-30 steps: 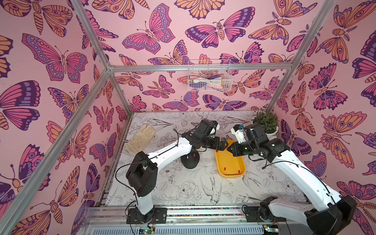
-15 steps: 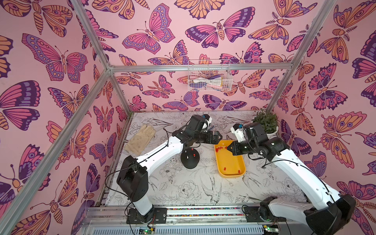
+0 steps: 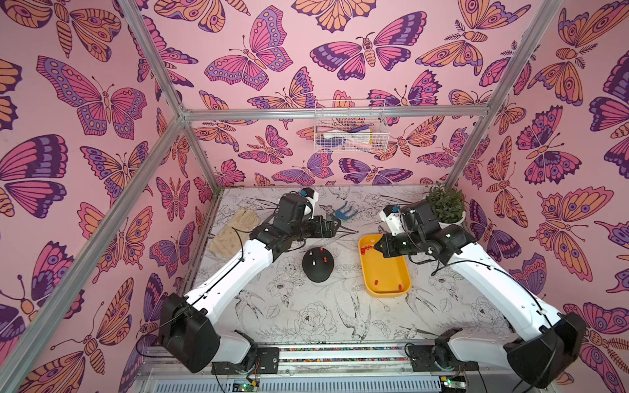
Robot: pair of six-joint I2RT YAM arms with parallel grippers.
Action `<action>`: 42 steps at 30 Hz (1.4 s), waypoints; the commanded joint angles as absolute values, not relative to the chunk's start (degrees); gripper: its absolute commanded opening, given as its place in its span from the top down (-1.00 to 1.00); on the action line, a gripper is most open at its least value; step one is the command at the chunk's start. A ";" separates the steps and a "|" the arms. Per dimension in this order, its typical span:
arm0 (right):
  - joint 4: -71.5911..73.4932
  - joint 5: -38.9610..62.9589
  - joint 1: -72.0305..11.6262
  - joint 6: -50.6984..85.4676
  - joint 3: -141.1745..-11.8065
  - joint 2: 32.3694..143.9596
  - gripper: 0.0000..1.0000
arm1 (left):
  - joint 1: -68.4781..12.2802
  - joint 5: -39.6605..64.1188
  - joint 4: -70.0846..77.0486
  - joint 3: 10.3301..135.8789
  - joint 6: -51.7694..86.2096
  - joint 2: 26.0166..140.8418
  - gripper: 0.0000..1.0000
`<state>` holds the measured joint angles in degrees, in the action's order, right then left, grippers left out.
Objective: Cover the protruding screws with screw protection sleeves
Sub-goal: Pick up the screw protection sleeve from the storage box, then attach the screw protection sleeve to the screw.
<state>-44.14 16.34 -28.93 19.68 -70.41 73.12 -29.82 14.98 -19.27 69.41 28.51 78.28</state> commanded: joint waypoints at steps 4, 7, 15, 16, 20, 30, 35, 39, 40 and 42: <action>-44.12 14.67 -32.94 20.54 -75.09 76.43 0.85 | -24.38 14.46 -23.98 64.43 27.02 69.30 -1.00; -44.24 14.08 -34.81 20.65 -77.24 78.45 0.85 | -22.09 13.95 -25.95 62.75 26.21 66.19 -1.00; -45.39 12.70 -39.88 20.64 -84.36 85.51 0.85 | -16.88 13.91 -29.85 59.53 24.28 59.93 -1.00; -45.50 12.51 -40.36 20.73 -85.06 86.14 0.85 | -16.41 13.98 -30.14 59.19 24.05 59.45 -1.00; -46.21 11.90 -42.32 20.91 -88.45 89.06 0.85 | -14.48 14.24 -30.67 57.54 23.31 57.77 -1.00; -47.50 11.62 -44.88 21.49 -95.55 96.91 0.85 | -11.41 14.83 -30.70 56.28 23.11 57.28 -1.00; -48.21 12.03 -46.04 21.61 -98.81 100.76 0.85 | -10.36 14.86 -30.46 54.82 24.30 57.48 -1.00; -47.91 13.07 -46.60 22.09 -100.43 103.09 0.85 | -9.76 15.16 -29.49 53.75 25.29 57.65 -1.00; -47.81 13.42 -46.74 22.29 -100.82 103.67 0.85 | -9.59 15.22 -29.28 53.55 25.52 57.79 -1.00; -47.97 13.77 -46.99 22.36 -101.70 104.82 0.85 | -9.23 15.53 -28.62 53.13 25.94 57.98 -1.00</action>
